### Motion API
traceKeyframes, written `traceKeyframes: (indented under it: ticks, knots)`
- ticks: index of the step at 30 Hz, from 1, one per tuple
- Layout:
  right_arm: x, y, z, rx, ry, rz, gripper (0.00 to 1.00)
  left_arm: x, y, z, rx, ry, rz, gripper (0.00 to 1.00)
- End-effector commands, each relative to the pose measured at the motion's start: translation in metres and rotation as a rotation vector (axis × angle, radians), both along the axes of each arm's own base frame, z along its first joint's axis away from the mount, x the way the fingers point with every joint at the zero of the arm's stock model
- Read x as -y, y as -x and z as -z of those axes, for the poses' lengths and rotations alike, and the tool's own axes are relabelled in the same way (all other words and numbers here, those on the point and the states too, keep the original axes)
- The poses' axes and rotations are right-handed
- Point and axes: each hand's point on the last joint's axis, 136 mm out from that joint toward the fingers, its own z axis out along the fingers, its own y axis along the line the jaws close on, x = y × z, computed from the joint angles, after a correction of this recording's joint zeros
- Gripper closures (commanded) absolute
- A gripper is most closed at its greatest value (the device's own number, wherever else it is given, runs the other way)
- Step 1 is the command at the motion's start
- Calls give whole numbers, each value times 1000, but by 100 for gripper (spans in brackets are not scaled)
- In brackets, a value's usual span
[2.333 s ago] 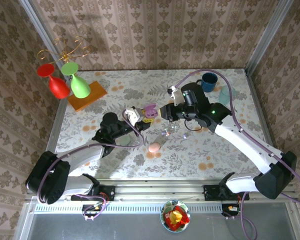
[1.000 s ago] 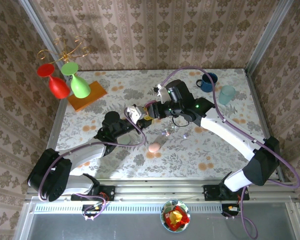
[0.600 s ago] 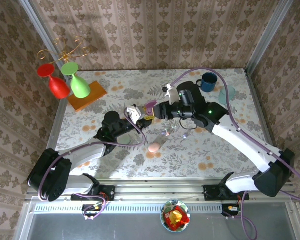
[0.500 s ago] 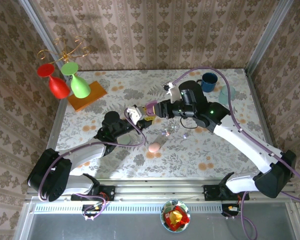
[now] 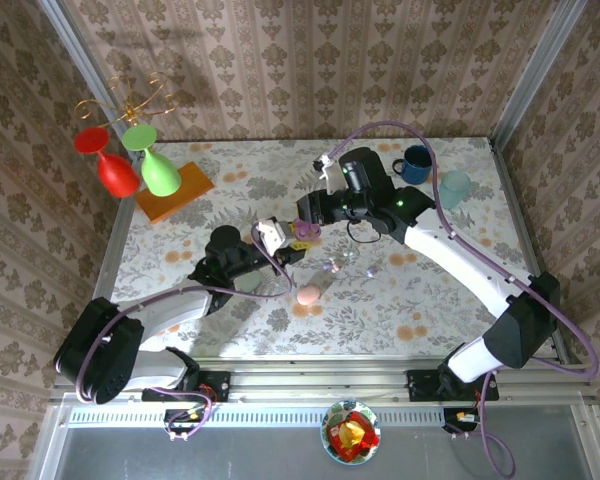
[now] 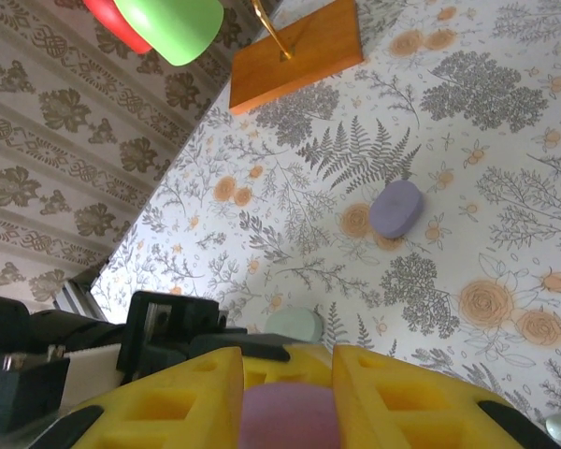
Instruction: Insert wireless bluetooth earbuds into charging case
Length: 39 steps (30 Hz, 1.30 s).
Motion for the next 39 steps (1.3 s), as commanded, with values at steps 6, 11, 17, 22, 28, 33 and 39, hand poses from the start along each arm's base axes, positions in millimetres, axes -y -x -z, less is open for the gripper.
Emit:
traceKeyframes:
  ticks: [6, 11, 17, 22, 28, 33, 39]
  knots:
    - [22, 8, -13, 16, -59, 88, 65, -6, -5, -29, 15, 97, -56, 78]
    - [45, 8, -31, -51, -301, 195, 42, -6, -4, -43, 5, 174, -42, 78]
    - [40, 18, -34, -193, -547, 143, 31, -3, 1, -65, 25, 253, 3, 78]
    - [25, 26, -36, -265, -644, 51, 32, 3, 1, -71, 42, 259, 28, 79]
    - [14, 26, -33, -308, -674, 16, 36, 7, -2, -72, 45, 272, 32, 79]
    - [13, 24, -26, -332, -652, 24, 37, 8, -3, -68, 50, 266, 18, 79]
    - [12, 21, -19, -351, -643, 40, 43, 7, -3, -67, 60, 263, 10, 79]
